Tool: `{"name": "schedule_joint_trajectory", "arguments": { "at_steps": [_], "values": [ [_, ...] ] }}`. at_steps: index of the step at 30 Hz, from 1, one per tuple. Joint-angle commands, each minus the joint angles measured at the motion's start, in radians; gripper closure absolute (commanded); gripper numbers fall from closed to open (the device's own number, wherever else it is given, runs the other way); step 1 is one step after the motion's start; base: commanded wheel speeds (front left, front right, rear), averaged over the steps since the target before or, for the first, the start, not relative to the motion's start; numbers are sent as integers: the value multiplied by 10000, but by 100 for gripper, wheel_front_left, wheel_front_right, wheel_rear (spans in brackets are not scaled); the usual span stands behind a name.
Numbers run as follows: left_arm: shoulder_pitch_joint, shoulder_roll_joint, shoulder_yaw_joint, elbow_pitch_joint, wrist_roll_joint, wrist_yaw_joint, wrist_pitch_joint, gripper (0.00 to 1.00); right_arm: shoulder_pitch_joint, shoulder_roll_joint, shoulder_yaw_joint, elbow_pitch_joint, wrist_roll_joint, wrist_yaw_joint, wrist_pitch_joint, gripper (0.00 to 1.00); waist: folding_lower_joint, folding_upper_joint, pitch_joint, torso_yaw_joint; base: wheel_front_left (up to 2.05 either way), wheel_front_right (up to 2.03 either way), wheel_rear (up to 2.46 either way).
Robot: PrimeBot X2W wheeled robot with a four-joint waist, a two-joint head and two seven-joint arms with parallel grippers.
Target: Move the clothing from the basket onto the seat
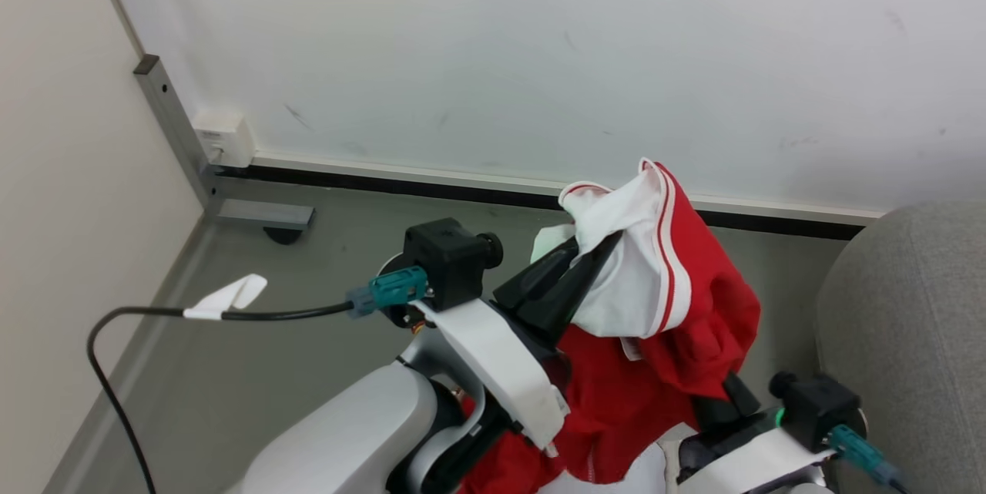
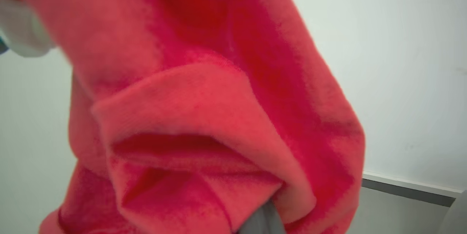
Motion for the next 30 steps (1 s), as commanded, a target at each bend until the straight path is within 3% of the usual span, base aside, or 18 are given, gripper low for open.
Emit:
{"name": "schedule_joint_trajectory", "arguments": {
  "at_steps": [1,2,3,4,5,11,17,30],
  "values": [
    [142,83,52,16,-101,22,-58,100,103,-22,-85,-108,97,-21,-33,100,0,0,11,-29,0,0,0],
    [195,118,57,16,-104,48,-90,100,187,-20,-187,-285,164,-21,-33,100,0,0,24,-69,0,0,0],
    [263,151,62,14,-114,59,-106,87,250,-20,-340,-477,219,-21,-34,100,0,0,44,-114,0,0,0],
    [358,181,70,16,-140,100,-130,29,328,-18,-446,-658,243,-21,-34,100,0,0,58,-167,0,0,0],
    [466,206,68,21,-158,147,-176,0,397,-18,-559,-801,171,-21,-32,100,0,0,72,-227,0,0,0],
    [1100,347,-124,-50,-194,151,-455,0,703,-18,-1192,-1624,-8,-21,-33,100,0,0,173,-738,0,0,0],
    [1516,749,-501,-57,267,-248,-943,0,500,-37,-1906,-2136,-361,-21,-34,100,0,0,339,-1748,0,0,0],
    [1663,1029,-734,277,943,-239,-1694,0,822,-439,-2872,-3052,-561,-20,-20,100,0,0,828,-4480,0,0,0]
  ]
}}
